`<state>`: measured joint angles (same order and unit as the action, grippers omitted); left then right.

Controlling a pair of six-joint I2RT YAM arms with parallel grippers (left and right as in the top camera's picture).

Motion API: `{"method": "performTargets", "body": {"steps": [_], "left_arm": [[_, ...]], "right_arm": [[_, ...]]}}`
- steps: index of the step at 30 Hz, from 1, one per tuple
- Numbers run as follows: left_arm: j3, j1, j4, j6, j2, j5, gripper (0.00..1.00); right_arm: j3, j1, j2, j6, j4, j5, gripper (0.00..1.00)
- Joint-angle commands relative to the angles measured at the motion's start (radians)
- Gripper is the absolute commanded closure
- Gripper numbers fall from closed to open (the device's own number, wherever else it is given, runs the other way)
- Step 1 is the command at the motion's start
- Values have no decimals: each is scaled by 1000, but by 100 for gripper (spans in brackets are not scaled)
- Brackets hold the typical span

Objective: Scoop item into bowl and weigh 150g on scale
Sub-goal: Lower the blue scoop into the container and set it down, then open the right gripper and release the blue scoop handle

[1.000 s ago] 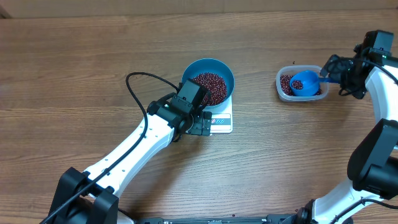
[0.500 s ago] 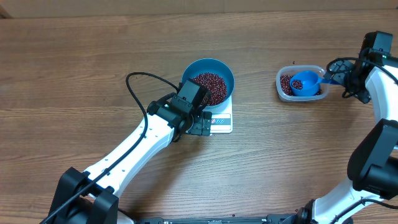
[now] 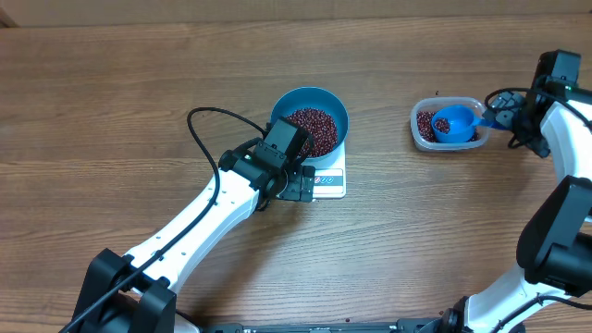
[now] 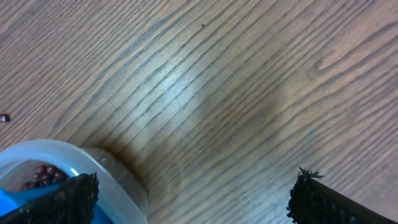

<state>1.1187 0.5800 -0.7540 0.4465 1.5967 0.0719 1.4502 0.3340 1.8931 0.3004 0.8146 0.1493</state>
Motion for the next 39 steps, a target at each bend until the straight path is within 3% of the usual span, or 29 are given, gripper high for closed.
{"method": "performTargets", "body": {"steps": [1, 10, 13, 17, 24, 39], "left_arm": [[-5, -4, 2, 14, -8, -5, 0], [-5, -4, 3, 14, -8, -5, 0], [-5, -4, 3, 14, -8, -5, 0], [-5, -4, 3, 14, -8, -5, 0], [-5, -4, 2, 14, -8, -5, 0], [-5, -4, 2, 14, -8, -5, 1]], "right_arm": [[-8, 2, -31, 14, -25, 13, 0], [208, 2, -32, -16, 61, -143, 0], [229, 2, -32, -119, 83, -284, 0], [218, 2, -32, -358, 85, -456, 0], [190, 1, -32, -440, 87, -621, 0], [166, -66, -32, -467, 77, -565, 0]]}}
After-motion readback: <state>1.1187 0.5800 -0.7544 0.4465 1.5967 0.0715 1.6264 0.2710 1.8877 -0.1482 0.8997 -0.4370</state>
